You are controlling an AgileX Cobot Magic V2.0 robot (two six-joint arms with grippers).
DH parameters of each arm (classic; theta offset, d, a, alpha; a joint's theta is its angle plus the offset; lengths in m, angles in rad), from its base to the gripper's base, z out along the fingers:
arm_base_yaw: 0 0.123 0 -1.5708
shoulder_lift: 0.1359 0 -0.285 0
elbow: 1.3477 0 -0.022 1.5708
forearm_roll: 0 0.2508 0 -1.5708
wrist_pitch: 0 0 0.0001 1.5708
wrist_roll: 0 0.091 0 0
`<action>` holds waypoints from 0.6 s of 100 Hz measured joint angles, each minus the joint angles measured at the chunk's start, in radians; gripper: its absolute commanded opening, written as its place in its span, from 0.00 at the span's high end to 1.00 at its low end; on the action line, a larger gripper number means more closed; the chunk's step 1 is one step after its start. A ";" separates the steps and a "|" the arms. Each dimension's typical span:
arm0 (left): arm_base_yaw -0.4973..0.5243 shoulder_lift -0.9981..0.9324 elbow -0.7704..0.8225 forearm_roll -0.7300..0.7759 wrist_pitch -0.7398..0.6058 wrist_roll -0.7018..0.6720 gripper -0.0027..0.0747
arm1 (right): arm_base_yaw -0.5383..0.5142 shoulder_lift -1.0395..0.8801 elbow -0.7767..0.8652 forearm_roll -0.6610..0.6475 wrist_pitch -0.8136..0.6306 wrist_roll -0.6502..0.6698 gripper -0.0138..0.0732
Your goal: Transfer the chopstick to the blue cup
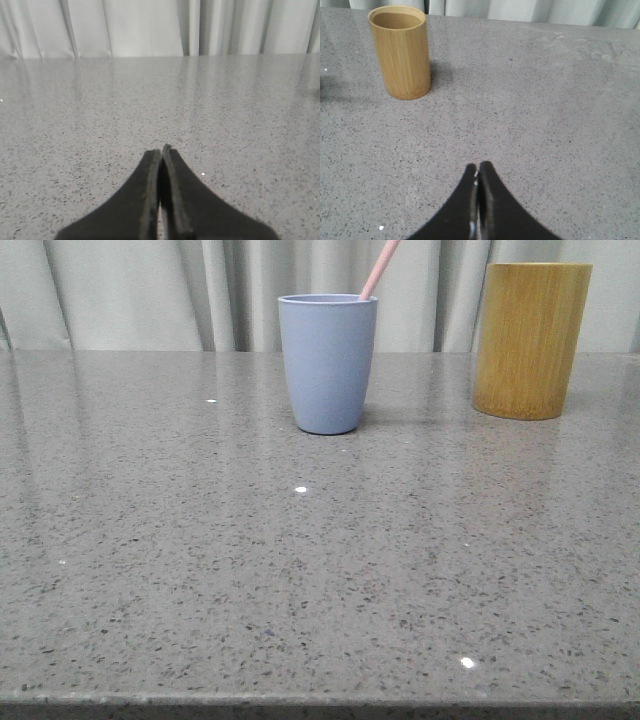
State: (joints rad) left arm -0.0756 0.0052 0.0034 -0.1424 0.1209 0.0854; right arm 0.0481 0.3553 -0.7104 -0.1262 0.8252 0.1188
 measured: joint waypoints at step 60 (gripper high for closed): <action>0.025 -0.010 0.000 0.026 -0.038 0.000 0.99 | 0.000 0.000 0.002 0.002 0.002 0.000 0.98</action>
State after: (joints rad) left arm -0.0502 -0.0045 0.0034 -0.1165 0.0825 0.0854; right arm 0.0481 0.3553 -0.7080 -0.1244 0.8274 0.1188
